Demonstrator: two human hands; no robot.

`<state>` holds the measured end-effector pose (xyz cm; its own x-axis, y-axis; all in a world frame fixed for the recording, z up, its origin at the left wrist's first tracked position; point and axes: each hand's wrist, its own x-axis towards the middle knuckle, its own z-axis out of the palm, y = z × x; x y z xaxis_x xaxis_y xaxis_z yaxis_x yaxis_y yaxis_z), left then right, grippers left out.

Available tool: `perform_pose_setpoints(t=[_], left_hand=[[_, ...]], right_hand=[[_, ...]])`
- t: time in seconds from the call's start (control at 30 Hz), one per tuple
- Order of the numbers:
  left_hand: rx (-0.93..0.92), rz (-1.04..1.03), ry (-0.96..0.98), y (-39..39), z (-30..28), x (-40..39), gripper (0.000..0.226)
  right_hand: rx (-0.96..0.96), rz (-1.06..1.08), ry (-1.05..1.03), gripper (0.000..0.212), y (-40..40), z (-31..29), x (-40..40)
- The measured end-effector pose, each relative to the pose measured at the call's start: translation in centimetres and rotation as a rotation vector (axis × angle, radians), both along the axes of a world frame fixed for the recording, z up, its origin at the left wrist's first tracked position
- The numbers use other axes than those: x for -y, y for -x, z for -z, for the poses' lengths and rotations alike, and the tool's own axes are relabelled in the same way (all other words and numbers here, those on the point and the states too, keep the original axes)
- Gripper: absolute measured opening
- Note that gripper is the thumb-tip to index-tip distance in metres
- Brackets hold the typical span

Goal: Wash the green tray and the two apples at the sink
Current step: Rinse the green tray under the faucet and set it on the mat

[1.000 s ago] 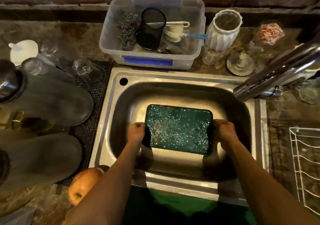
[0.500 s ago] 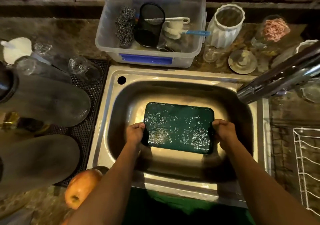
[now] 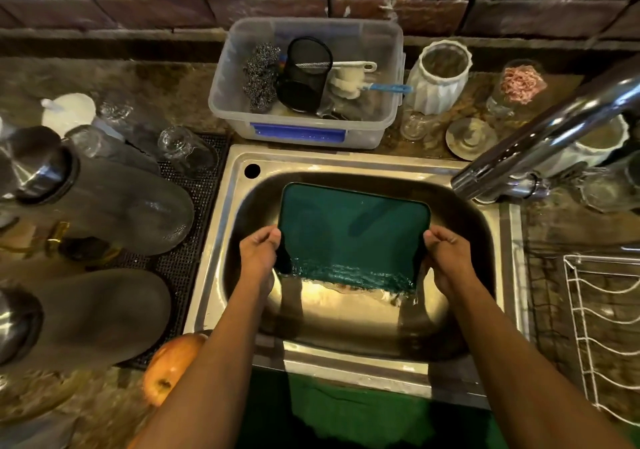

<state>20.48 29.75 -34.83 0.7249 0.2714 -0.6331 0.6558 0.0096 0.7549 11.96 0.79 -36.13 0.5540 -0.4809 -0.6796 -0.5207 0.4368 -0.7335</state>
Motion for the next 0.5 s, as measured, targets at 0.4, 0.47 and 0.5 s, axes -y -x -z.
perform_pose_setpoints(t=[0.4,0.47,0.5], left_hand=[[0.248,0.038,0.104,0.2,-6.1,-0.2,0.024],[0.282,0.035,0.136,0.1,-6.9,-0.4,0.026],[0.303,0.036,0.153,0.0,-7.3,-0.5,0.026]], right_hand=[[0.237,-0.037,-0.058,0.028,0.4,-2.3,0.8],[0.301,-0.056,-0.084,0.027,0.6,-2.9,0.9],[0.327,-0.06,-0.099,0.027,0.7,-3.2,0.8]])
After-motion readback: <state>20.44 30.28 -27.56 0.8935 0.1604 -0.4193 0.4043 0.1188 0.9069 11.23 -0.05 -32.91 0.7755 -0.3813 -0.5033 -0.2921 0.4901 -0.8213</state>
